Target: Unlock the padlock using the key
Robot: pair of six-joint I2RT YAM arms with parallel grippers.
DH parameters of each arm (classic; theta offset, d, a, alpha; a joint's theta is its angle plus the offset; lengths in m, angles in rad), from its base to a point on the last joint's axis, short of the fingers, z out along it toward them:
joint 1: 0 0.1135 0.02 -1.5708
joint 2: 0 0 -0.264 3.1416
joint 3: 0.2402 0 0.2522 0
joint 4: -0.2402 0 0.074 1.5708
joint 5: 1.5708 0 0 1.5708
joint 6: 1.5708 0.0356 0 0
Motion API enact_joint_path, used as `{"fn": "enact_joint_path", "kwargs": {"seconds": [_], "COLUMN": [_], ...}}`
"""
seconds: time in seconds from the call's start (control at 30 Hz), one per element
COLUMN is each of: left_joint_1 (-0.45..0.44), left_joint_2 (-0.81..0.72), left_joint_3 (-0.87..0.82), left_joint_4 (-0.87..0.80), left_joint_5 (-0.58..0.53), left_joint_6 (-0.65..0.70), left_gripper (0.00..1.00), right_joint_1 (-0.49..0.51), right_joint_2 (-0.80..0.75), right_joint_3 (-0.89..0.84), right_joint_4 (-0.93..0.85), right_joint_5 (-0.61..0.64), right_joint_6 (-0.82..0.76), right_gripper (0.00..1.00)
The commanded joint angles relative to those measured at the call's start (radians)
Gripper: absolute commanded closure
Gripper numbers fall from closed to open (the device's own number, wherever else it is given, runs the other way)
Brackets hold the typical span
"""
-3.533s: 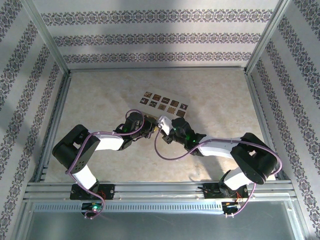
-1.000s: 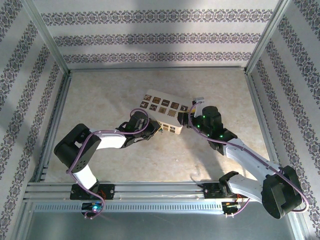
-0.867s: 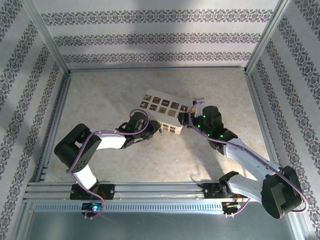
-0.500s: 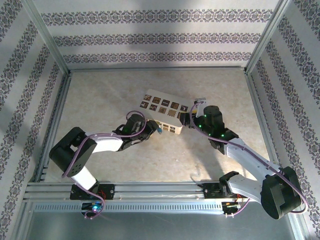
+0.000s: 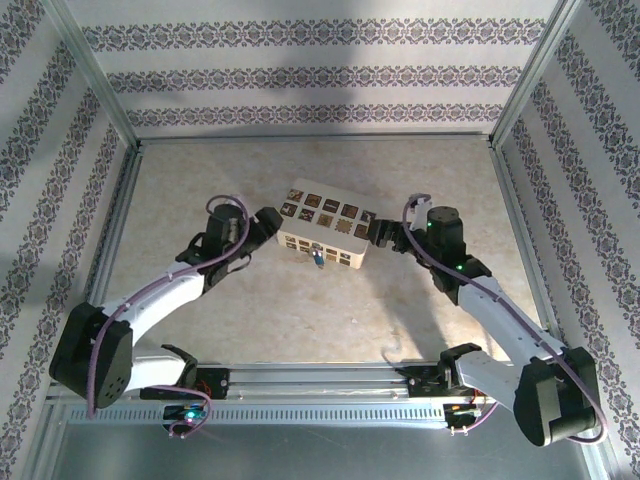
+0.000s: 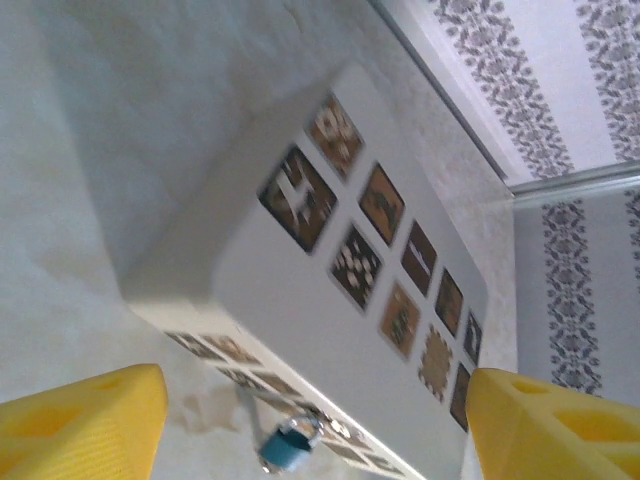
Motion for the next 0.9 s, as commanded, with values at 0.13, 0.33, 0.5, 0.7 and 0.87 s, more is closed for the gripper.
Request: {"fn": "enact_joint_path", "kwargs": {"seconds": [0.13,0.33,0.5,0.7,0.87], "left_joint_1": [0.126,0.146,0.122,0.092,0.074], "left_joint_2": [0.158,0.420,0.532,0.533,0.487], "left_joint_3": [0.172,0.363,0.426,0.423,0.359], "left_joint_4": [-0.088,-0.116,-0.084,-0.093,-0.058], "left_joint_5": [0.206,0.376,0.460,0.492,0.481], "left_joint_6": [0.249,0.305,0.275,0.272,0.228], "left_gripper": [0.16,0.16,0.20,0.22,0.23], "right_joint_1": [-0.081,-0.075,-0.044,-0.023,-0.008], "right_joint_2": [0.139,0.285,0.368,0.470,0.570], "right_joint_3": [0.025,0.080,0.136,0.226,0.320], "right_joint_4": [-0.014,0.032,0.049,0.057,0.057], "right_joint_5": [-0.238,-0.286,-0.288,-0.312,-0.335], "right_joint_6": [0.157,0.219,0.220,0.204,0.181], "right_gripper": [0.02,0.02,0.02,0.01,0.02]}}
